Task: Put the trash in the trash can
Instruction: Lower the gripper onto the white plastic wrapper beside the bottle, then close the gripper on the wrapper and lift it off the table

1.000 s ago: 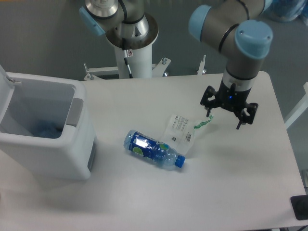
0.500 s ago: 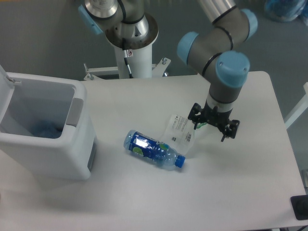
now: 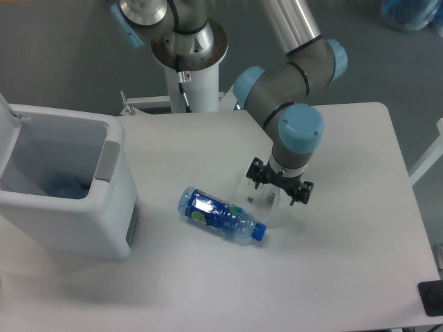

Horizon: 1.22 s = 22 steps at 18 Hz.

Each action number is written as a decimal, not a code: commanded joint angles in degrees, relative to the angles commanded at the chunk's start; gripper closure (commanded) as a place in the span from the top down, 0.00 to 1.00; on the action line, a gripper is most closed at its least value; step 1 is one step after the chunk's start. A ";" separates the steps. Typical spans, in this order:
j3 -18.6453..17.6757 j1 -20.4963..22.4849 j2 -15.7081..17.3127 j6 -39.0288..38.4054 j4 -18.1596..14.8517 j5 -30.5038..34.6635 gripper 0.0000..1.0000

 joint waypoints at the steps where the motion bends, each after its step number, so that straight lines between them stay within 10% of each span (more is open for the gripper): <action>1: 0.09 0.00 0.09 0.00 0.00 0.00 0.12; 2: 0.17 0.00 0.26 0.09 -0.26 0.00 0.00; 22: 3.60 3.16 5.53 0.18 -0.88 -10.98 0.00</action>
